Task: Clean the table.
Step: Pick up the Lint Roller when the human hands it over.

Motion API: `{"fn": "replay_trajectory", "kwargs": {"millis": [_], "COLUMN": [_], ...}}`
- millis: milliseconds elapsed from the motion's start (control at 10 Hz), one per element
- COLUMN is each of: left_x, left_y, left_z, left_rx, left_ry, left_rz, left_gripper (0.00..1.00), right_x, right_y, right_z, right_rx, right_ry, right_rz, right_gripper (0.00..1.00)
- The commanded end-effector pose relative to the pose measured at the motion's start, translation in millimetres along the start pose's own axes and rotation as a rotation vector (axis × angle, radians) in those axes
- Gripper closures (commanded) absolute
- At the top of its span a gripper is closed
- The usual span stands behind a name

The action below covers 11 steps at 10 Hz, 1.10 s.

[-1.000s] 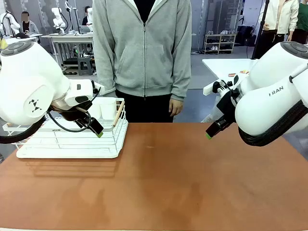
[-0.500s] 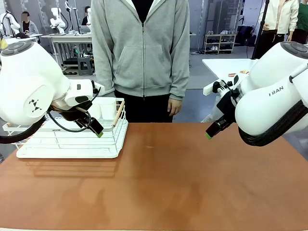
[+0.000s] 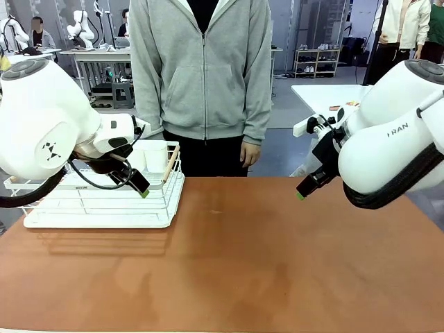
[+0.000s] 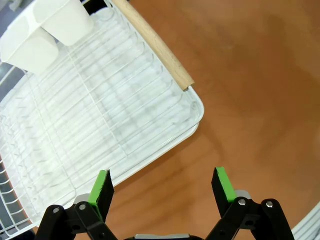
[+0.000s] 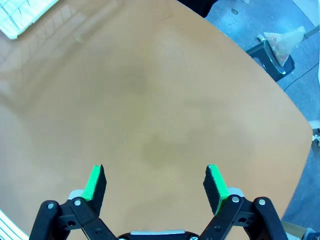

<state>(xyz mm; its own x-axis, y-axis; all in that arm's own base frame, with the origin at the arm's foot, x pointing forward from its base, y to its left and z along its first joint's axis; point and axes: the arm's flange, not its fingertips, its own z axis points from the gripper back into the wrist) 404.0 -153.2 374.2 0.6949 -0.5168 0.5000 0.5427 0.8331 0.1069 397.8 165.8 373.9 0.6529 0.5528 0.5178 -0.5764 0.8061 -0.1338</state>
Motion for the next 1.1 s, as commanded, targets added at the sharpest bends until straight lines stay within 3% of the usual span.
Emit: {"fn": "replay_trajectory", "kwargs": {"millis": [0,300,400,700,800,1000], "left_x": [14.7,15.4,9.1,-28.5,-43.5,-82.7], "left_y": [31.5,90.9,111.7,170.1,190.1,228.0], "left_z": [25.4,52.3,61.1,85.5,96.1,117.7], "left_rx": [-0.216,-0.506,-0.670,-1.051,-1.075,-1.132], "left_ry": [-0.009,-0.072,-0.114,-0.201,-0.238,-0.243], "left_rz": [0.137,0.419,0.545,0.836,0.920,0.986], "left_gripper": [0.00,0.00,0.00,0.00,0.00,0.00], "right_x": [16.5,26.5,26.8,0.6,-17.1,-64.5], "right_y": [-26.8,-70.3,-81.5,-134.8,-156.9,-196.7], "right_z": [24.7,46.2,55.2,80.9,88.2,93.3], "right_rx": [0.142,0.474,0.593,0.975,1.028,1.105], "right_ry": [-0.036,-0.065,-0.109,-0.201,-0.247,-0.245], "right_rz": [-0.080,-0.341,-0.436,-0.785,-0.842,-0.914], "right_gripper": [0.00,0.00,0.00,0.00,0.00,0.00]}}
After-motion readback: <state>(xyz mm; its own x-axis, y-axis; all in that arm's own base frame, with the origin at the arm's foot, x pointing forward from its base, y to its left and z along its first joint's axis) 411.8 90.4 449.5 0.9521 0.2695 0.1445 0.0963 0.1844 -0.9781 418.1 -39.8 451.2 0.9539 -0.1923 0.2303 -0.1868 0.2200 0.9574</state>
